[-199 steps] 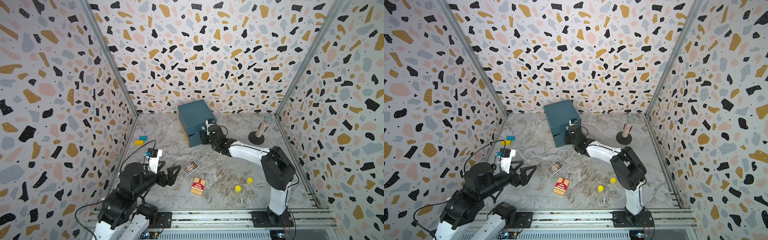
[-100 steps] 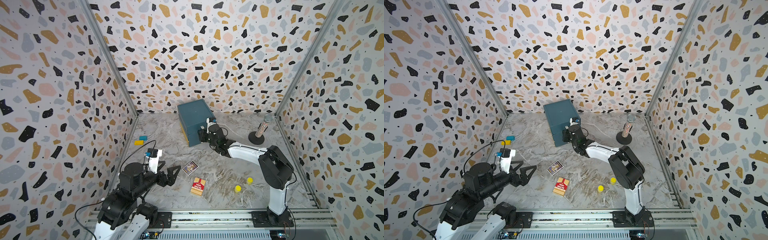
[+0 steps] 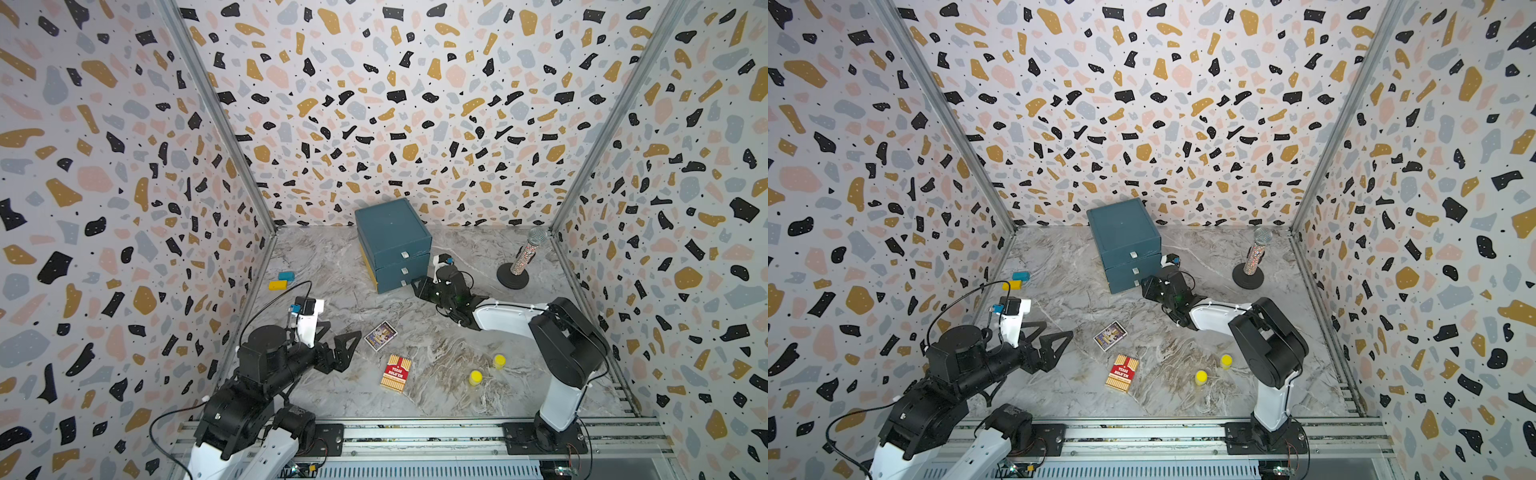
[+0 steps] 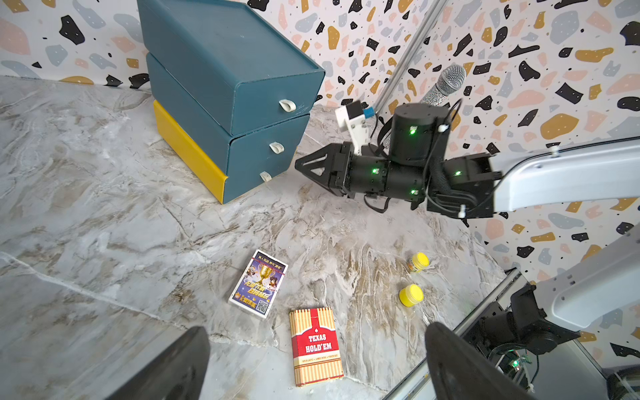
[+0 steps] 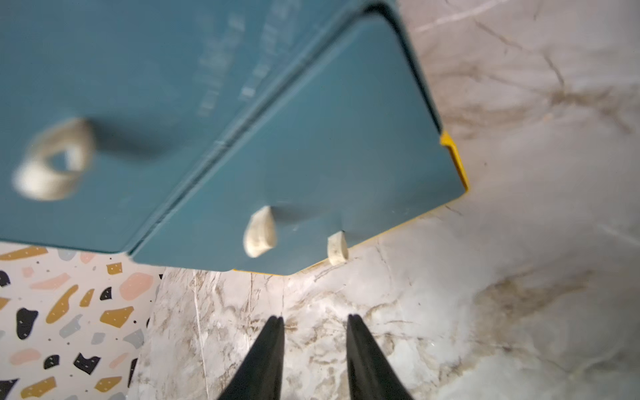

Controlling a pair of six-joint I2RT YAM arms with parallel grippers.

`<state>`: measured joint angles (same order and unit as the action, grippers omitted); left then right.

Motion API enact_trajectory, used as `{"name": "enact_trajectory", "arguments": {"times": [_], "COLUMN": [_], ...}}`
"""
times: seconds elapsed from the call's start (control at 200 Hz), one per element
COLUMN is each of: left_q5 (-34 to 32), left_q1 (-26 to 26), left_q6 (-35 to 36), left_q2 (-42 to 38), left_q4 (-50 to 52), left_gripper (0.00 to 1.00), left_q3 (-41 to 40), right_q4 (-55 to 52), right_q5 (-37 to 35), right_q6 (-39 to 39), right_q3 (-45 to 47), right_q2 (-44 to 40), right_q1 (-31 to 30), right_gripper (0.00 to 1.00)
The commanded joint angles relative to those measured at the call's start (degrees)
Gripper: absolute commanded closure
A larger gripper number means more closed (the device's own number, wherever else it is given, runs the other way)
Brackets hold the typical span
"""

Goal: Put the paint cans in the drawer according to color
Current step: Open the drawer in the storage box.

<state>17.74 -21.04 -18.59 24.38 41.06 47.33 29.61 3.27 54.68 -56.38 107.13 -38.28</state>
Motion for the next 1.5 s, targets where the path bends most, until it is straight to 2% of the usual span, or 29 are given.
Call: {"name": "enact_trajectory", "arguments": {"times": [0.0, 0.521, 1.076, 1.207, 1.317, 1.497], "left_q5": [0.19, 0.10, 0.19, 0.15, 0.19, 0.28], "left_q1": [0.22, 0.21, 0.29, 0.27, 0.25, 0.32], "left_q6": [0.92, 0.99, 1.01, 1.01, 1.01, 1.01], "left_q2": [-0.58, -0.73, -0.66, -0.65, -0.65, -0.58], "left_q4": [-2.30, -2.34, -2.30, -2.33, -2.30, -2.30], "left_gripper": [0.00, 0.00, 0.00, 0.00, 0.00, 0.00], "left_q3": [-0.47, -0.41, -0.41, -0.46, -0.43, -0.48], "right_q4": [11.56, 16.53, 18.07, 18.30, 18.12, 17.22], "right_q5": [4.07, 1.72, 1.66, 1.08, 0.86, 0.02], "right_q6": [10.00, 21.85, 24.28, 24.96, 25.23, 24.89], "right_q3": [0.75, -7.44, -10.57, -10.74, -10.68, -9.93], "right_q2": [4.63, 16.04, 18.44, 18.66, 18.55, 18.08], "right_q1": [0.53, -0.03, -0.92, -1.00, -1.00, -0.92], "right_gripper": [0.65, 0.62, 0.62, 0.72, 0.86, 0.91]}}
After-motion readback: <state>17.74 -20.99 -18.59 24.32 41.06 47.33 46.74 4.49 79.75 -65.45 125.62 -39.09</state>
